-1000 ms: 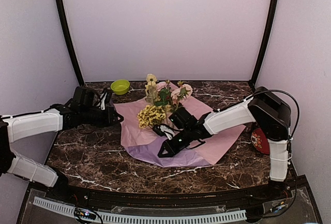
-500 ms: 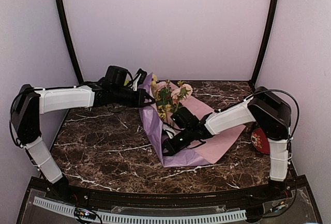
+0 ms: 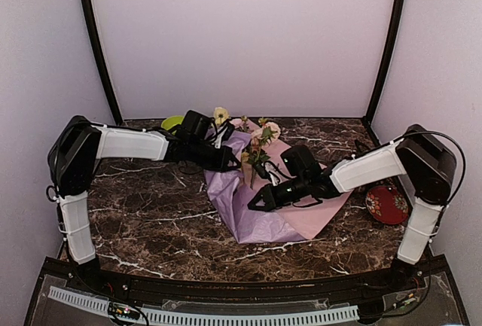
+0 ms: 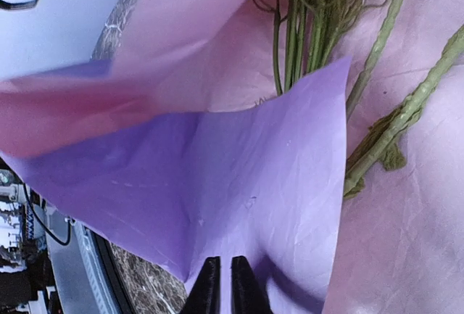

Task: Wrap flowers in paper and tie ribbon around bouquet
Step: Fold the one-fourth-folded wrapping paper at the center of the board, then press the fold line of the 2/3-folded wrapping paper.

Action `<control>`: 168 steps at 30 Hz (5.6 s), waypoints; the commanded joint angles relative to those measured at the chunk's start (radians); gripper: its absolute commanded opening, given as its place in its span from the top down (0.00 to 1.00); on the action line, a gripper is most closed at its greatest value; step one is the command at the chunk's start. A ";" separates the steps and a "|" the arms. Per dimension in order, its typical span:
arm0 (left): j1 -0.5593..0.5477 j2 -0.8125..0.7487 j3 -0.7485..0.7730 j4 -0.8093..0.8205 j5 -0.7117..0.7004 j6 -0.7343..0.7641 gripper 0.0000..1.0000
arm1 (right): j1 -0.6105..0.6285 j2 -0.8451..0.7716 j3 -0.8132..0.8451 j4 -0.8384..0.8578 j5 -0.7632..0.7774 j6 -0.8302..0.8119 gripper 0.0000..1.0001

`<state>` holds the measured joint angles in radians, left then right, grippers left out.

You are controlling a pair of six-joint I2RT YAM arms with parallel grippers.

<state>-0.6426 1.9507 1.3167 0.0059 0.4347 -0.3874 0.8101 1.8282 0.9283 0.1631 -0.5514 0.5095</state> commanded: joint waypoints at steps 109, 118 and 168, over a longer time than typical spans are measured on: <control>-0.291 0.005 -0.230 -0.128 -0.274 0.665 0.70 | -0.126 -0.068 -0.180 -0.035 0.272 0.149 1.00; -0.292 0.014 -0.240 -0.126 -0.234 0.659 0.70 | -0.243 -0.259 -0.204 -0.209 0.350 0.080 0.72; -0.419 -0.070 -0.185 -0.105 -0.330 0.716 0.83 | -0.164 0.012 -0.077 -0.183 0.171 0.010 0.93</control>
<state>-1.0630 1.7828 1.0691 -0.0051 0.0586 0.3031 0.6510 1.8309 0.8677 0.0669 -0.4477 0.5320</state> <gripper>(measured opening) 0.176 0.072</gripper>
